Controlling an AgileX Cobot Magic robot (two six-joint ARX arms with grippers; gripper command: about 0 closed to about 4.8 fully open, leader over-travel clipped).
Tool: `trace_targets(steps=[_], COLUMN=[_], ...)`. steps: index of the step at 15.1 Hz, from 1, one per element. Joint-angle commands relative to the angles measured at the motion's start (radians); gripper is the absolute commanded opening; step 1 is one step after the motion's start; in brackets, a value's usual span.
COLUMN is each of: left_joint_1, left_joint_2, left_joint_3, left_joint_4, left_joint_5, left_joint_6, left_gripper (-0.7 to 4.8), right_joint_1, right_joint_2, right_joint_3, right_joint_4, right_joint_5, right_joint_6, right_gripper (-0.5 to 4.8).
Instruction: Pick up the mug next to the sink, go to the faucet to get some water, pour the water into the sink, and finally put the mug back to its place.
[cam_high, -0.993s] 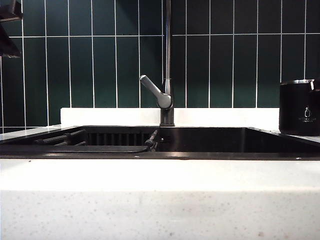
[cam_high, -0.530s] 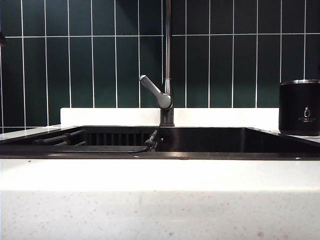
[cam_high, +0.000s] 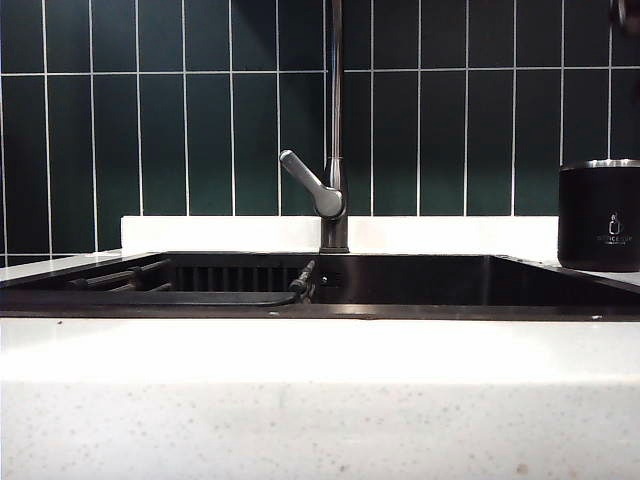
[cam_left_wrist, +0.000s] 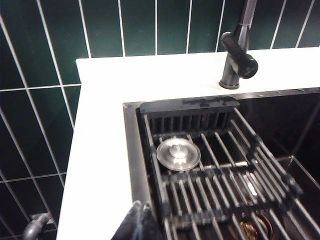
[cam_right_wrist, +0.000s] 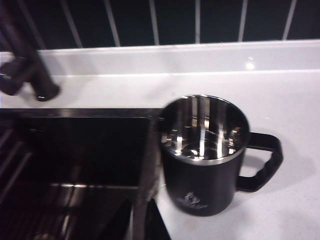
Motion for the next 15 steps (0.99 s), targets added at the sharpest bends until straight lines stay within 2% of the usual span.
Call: trace_targets(steps=[1, 5, 8, 11, 12, 14, 15], left_joint_1=[-0.001, -0.001, -0.001, -0.002, -0.002, -0.002, -0.002], left_joint_2=[-0.122, -0.195, -0.228, -0.228, -0.228, -0.228, -0.228], left_joint_3=[0.0, 0.002, 0.002, 0.002, -0.005, -0.061, -0.083], left_joint_4=[-0.088, -0.134, -0.193, -0.19, -0.171, -0.041, -0.025], left_joint_5=[-0.002, -0.002, -0.002, 0.027, 0.027, 0.007, -0.043], left_joint_6=[-0.003, -0.026, -0.029, -0.039, -0.041, -0.099, -0.109], left_gripper=[-0.05, -0.05, -0.06, -0.06, -0.05, -0.06, -0.06], right_joint_1=[0.079, 0.142, 0.141, 0.141, 0.141, 0.14, 0.14], right_joint_2=[-0.168, -0.348, -0.468, -0.572, -0.606, -0.664, -0.671], right_joint_3=[0.004, 0.004, -0.003, -0.035, -0.05, -0.088, -0.104], right_joint_4=[-0.105, -0.214, -0.343, -0.349, -0.351, -0.348, -0.336], right_joint_5=[0.004, 0.006, 0.015, 0.014, 0.014, 0.015, 0.015], right_joint_6=[0.001, 0.001, 0.0, 0.001, 0.001, 0.0, 0.0], right_gripper=[0.51, 0.51, 0.49, 0.38, 0.31, 0.2, 0.08])
